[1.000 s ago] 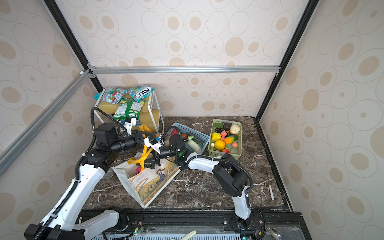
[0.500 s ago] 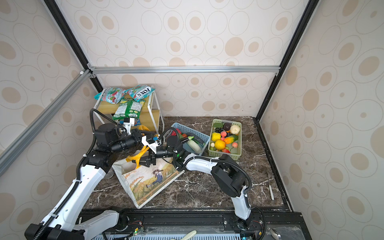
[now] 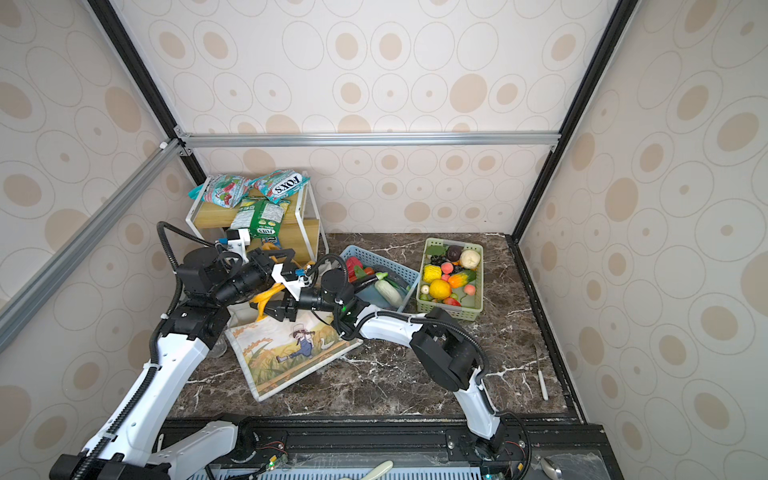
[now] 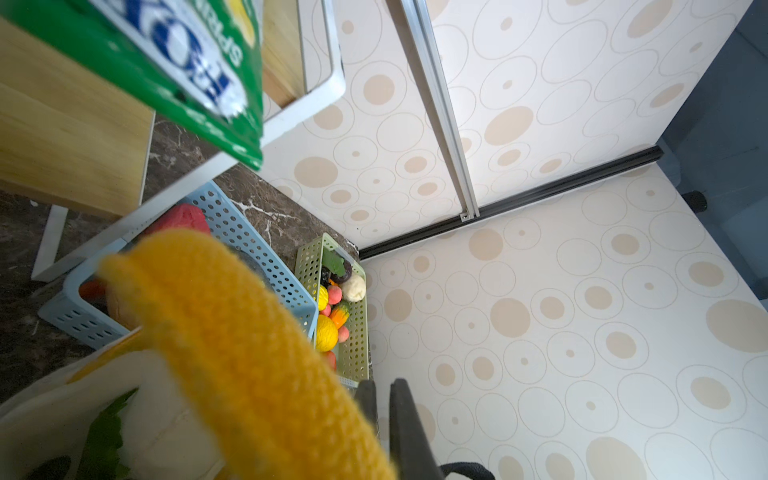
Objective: Place the food into the grocery bag and tie it
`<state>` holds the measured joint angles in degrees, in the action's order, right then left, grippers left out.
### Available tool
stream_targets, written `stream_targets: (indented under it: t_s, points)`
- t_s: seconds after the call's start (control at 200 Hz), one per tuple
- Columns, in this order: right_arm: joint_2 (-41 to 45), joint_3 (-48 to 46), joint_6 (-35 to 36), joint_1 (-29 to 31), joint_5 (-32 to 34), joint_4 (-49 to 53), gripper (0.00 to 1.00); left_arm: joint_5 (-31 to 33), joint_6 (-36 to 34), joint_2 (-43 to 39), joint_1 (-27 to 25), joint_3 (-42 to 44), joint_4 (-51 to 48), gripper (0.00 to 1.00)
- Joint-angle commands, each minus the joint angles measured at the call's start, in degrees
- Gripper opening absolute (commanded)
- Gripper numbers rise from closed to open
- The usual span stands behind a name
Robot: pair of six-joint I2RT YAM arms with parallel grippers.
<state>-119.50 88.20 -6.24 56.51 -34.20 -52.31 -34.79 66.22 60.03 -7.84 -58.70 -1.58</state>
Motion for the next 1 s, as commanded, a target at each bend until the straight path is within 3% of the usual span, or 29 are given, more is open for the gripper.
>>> stream_targets:
  t_s: [0.0, 0.19, 0.35, 0.41, 0.48, 0.52, 0.605, 0.715, 0.795, 0.86, 0.995]
  points:
    - [-1.69, 3.31, -0.36, 8.07, -5.26, 0.16, 0.53, -5.47, 3.4, 0.59, -3.1, 0.18, 6.14, 0.0]
    - [-2.3, 4.8, -6.71, 8.11, -4.96, -2.3, 0.37, -5.38, 3.3, 1.56, -3.15, -0.39, 6.65, 0.0]
    - [-2.04, 4.87, -6.34, 8.09, -4.42, -1.39, 0.36, -5.05, 4.01, 1.58, -3.16, -0.67, 7.24, 0.0]
    - [-1.8, 4.91, -5.41, 8.09, -3.5, -0.02, 0.39, -4.8, 3.95, 1.36, -3.15, -0.88, 6.82, 0.0]
    - [-1.91, 5.43, -3.64, 8.09, -1.5, 2.24, 0.55, -4.84, 3.81, 1.16, -3.2, -1.0, 6.3, 0.0]
    - [-2.13, 5.71, -2.55, 8.04, -0.7, 3.15, 0.57, -4.85, 3.92, 1.02, -3.22, -1.07, 6.24, 0.0]
    - [-2.46, 6.96, -1.23, 8.07, -0.48, 6.13, 0.49, -4.68, 3.66, 0.73, -3.23, -1.24, 5.95, 0.0]
    - [-2.38, 6.57, -1.53, 8.02, -0.69, 6.8, 0.23, -4.95, 3.33, 0.7, -3.23, -1.5, 5.72, 0.0]
    - [-1.41, 4.69, -1.33, 7.98, 0.11, 7.63, 0.23, -4.59, 3.53, 0.53, -2.93, -1.31, 5.9, 0.0]
    - [-1.0, 2.56, -1.76, 7.78, 0.7, 6.31, 0.17, -4.46, 4.74, 0.44, -2.77, -0.77, 7.43, 0.0]
    - [1.2, -2.77, -7.83, 6.39, 1.38, 1.08, 0.1, -3.3, 2.83, 0.53, -1.27, -1.98, 5.19, 0.0]
